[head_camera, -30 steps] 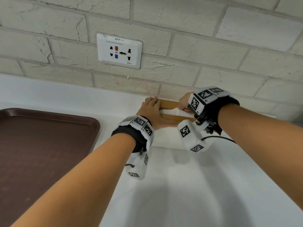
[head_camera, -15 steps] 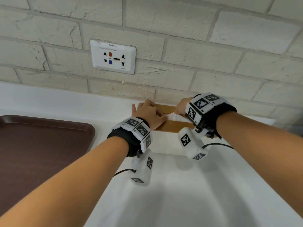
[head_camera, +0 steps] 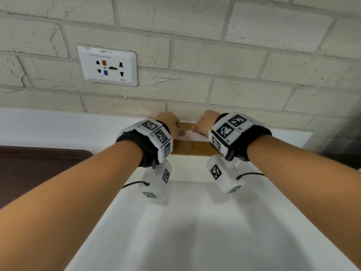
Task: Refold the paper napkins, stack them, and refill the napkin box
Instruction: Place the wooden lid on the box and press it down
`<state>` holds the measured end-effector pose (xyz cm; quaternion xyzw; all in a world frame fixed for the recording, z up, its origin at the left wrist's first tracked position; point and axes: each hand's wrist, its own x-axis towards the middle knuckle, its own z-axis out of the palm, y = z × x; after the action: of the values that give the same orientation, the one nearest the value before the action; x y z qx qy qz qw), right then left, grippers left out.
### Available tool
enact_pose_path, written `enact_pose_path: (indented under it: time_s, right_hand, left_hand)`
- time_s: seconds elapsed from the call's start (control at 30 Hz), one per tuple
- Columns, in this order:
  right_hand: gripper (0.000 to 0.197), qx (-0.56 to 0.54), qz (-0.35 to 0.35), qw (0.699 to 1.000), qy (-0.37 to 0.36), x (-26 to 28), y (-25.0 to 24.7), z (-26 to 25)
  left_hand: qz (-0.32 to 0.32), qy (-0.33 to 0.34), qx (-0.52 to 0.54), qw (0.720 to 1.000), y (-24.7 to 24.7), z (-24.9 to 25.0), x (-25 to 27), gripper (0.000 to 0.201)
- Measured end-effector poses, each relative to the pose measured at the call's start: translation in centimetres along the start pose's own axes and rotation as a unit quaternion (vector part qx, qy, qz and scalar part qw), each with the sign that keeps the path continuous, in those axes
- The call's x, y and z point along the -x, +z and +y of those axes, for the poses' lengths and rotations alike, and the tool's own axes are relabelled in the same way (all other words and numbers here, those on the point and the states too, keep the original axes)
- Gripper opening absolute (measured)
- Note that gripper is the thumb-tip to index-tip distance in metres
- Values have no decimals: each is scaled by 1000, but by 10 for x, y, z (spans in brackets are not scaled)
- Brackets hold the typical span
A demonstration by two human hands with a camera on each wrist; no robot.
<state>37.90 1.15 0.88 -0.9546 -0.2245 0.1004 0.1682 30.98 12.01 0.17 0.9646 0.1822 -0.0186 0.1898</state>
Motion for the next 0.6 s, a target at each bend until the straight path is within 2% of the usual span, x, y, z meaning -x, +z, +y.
enact_pose_path:
  time_s: [0.1,0.23,0.37,0.43,0.5,0.6]
  right_hand:
    - [24,-15,12,1000,-22,12,-1,-1]
    - [19,-39,42,994,-90,29,-1,-5]
    - [31,41,31,994,-98,28,4,-12]
    - [38,94,25,990,-99,28,6,-17]
    - [38,128,23,986,-103,27,7,-20]
    - [36,161,19,980,-115,26,6,-25]
  left_hand:
    - [-1,7,44,999,-3,-6,0,33]
    - [-9,-17,82,996,-5,-5,-6,33]
    - [-35,-51,80,995,-7,-3,-17,43]
    - [-43,-61,57,996,-7,0,-21,38]
    - [-27,-82,44,995,-7,-1,-24,38]
    - [-29,-68,72,995,-6,-6,-32,34]
